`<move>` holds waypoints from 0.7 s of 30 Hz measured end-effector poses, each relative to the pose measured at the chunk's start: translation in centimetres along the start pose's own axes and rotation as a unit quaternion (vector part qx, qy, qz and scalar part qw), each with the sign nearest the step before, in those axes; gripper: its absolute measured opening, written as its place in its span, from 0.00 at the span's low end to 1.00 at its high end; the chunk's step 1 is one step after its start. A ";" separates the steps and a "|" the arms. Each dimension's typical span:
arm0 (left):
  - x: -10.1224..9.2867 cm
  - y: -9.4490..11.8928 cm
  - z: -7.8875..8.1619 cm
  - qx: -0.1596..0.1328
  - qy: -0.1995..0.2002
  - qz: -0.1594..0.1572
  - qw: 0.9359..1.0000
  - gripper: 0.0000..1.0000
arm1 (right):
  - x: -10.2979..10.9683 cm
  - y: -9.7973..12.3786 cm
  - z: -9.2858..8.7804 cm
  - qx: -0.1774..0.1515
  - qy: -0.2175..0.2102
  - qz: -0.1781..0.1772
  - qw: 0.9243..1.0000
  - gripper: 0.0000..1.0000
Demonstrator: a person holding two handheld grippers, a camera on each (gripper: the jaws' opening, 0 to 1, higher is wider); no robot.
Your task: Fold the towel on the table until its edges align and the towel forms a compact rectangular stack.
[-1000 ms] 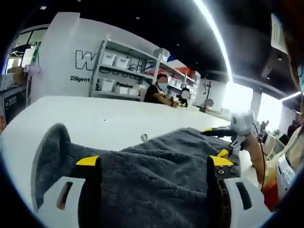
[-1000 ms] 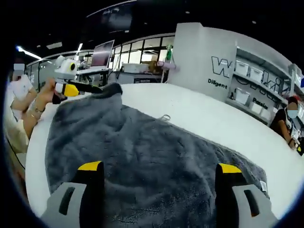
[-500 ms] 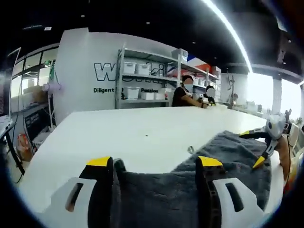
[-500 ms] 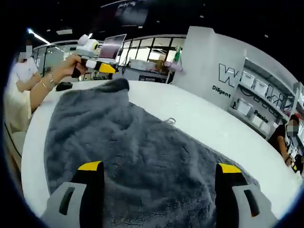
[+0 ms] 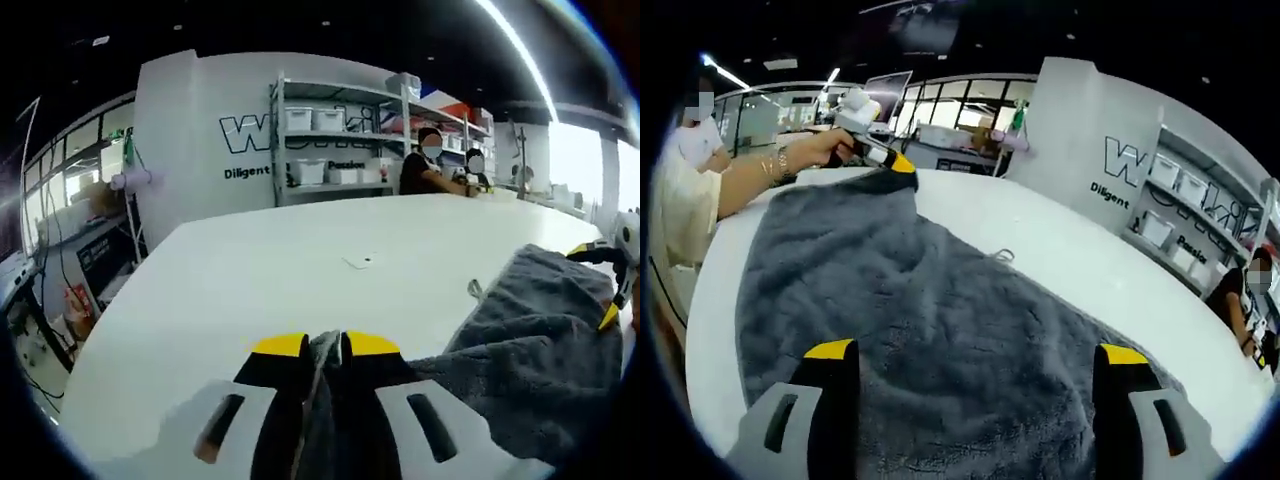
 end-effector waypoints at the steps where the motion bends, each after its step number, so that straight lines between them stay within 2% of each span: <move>1: 0.2 -0.1 -0.1 0.002 0.001 0.004 1.000 0.03 | 0.0 0.0 0.0 0.001 0.000 0.000 1.000 0.99; 3: 0.5 0.0 -0.1 0.005 -0.001 0.009 1.000 0.02 | 0.0 0.1 0.0 0.002 0.002 -0.001 1.000 0.99; 5: 1.0 0.3 0.2 -0.004 -0.002 0.024 1.000 0.02 | 0.0 0.1 0.0 0.000 0.003 -0.001 1.000 0.99; 10: 1.4 1.6 3.6 -0.087 0.010 0.030 0.996 0.01 | -0.1 0.2 -0.1 0.002 0.004 -0.003 1.000 0.99; 16: 1.7 4.9 7.7 -0.182 0.048 0.032 0.982 0.01 | -0.2 0.2 0.0 0.002 0.004 -0.005 1.000 0.99; 21: 2.9 7.6 8.8 -0.208 0.050 0.066 0.975 0.01 | -0.2 0.2 -0.2 0.004 0.003 -0.006 1.000 0.99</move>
Point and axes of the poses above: the point that each gripper's makers call its tool centre point, and the gripper's own axes: y roughly backward along the fingers, x roughly to its left, z roughly out of its top, the point moved 2 cm from there along y, roughly backward along the fingers, and after that the axes turned 10 degrees about -x, right-handed, at the moved point
